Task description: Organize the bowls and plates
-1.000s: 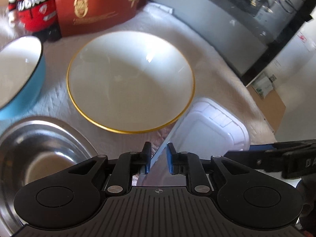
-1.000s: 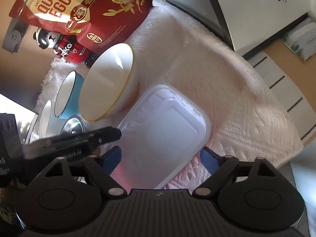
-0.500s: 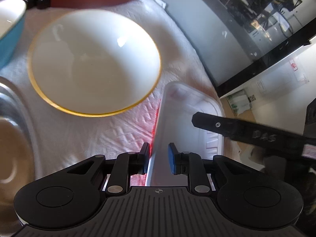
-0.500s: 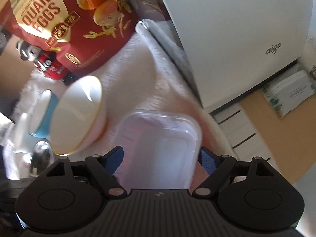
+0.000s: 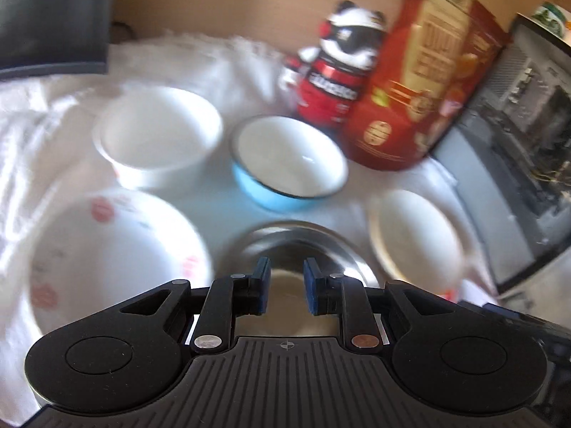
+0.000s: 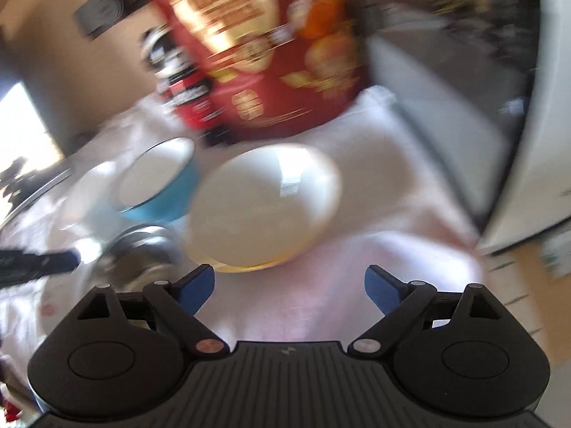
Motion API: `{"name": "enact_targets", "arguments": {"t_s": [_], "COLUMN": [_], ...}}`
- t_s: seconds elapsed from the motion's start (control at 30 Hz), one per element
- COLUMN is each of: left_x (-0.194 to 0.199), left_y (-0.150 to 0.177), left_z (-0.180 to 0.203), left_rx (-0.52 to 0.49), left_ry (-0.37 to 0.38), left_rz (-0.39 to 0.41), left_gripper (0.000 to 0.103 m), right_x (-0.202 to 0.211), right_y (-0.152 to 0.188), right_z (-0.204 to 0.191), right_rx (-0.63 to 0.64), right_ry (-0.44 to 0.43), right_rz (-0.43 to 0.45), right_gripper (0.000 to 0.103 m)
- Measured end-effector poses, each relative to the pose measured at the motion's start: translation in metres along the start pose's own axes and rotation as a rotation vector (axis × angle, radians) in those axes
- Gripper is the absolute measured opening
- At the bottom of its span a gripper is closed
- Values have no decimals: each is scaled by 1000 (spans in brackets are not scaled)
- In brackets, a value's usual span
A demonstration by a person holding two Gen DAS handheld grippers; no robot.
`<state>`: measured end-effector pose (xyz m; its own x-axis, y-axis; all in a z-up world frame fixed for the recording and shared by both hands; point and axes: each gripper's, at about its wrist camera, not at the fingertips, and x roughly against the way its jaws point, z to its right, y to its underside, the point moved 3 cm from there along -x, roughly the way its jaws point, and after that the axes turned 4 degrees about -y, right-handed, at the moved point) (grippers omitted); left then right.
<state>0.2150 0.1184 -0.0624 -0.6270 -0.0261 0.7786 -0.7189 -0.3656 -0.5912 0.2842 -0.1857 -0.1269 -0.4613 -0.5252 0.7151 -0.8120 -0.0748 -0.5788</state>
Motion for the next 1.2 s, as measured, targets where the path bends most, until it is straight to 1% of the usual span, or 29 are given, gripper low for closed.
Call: {"name": "enact_targets", "arguments": {"t_s": [0.1, 0.2, 0.27, 0.33, 0.4, 0.5, 0.53, 0.57, 0.6, 0.63, 0.7, 0.73, 0.8, 0.9, 0.97, 1.07, 1.1, 1.17, 1.2], "left_x": [-11, -22, -32, -39, -44, -52, -55, -56, -58, -58, -58, -58, -55, -48, -39, -29, -29, -31, -34], "left_y": [-1, 2, 4, 11, 13, 11, 10, 10, 11, 10, 10, 10, 12, 19, 26, 46, 53, 62, 65], "left_z": [-15, -28, -34, -43, -47, -49, -49, -49, -49, -48, -49, -50, -52, -54, -51, -47, -47, -45, -45], "left_rx": [-16, -11, -7, 0, 9, 23, 26, 30, 31, 31, 35, 40, 54, 69, 46, -2, -3, 1, 6], "left_ry": [-44, -44, -30, -20, 5, 36, 44, 53, 57, 59, 70, 67, 72, 80, 73, 77, 85, 98, 89], "left_rz": [-7, -26, -46, -57, -67, -78, -84, -90, -94, -96, -108, -121, -139, -177, -208, -256, -278, -302, -306], "left_gripper": [22, 22, 22, 22, 22, 22, 22, 23, 23, 23, 23, 22, 22, 22, 22, 21, 18, 18, 18], "right_x": [-23, -50, -66, -80, -91, -104, -105, -107, -104, -103, -100, -100, -99, -97, -92, -78, -74, -72, -73], "right_y": [5, 12, 21, 27, 30, 30, 32, 32, 32, 32, 33, 33, 33, 35, 38, 47, 50, 55, 58], "right_z": [-36, -67, -83, -92, -95, -95, -93, -92, -90, -92, -98, -101, -105, -102, -102, -102, -101, -97, -94], "right_rx": [44, 86, 105, 113, 111, 64, 44, 30, 25, 31, 56, 66, 75, 56, 55, 93, 102, 99, 94], "right_ry": [-29, -48, -56, -53, -45, -43, -44, -48, -55, -63, -83, -96, -100, -113, -120, -142, -143, -136, -131], "right_rz": [-35, -89, -129, -158, -172, -192, -198, -204, -208, -212, -216, -217, -219, -233, -252, -267, -271, -279, -278], "right_gripper": [92, 92, 92, 92, 92, 92, 92, 88, 80, 76, 63, 61, 61, 61, 61, 62, 63, 63, 63]}}
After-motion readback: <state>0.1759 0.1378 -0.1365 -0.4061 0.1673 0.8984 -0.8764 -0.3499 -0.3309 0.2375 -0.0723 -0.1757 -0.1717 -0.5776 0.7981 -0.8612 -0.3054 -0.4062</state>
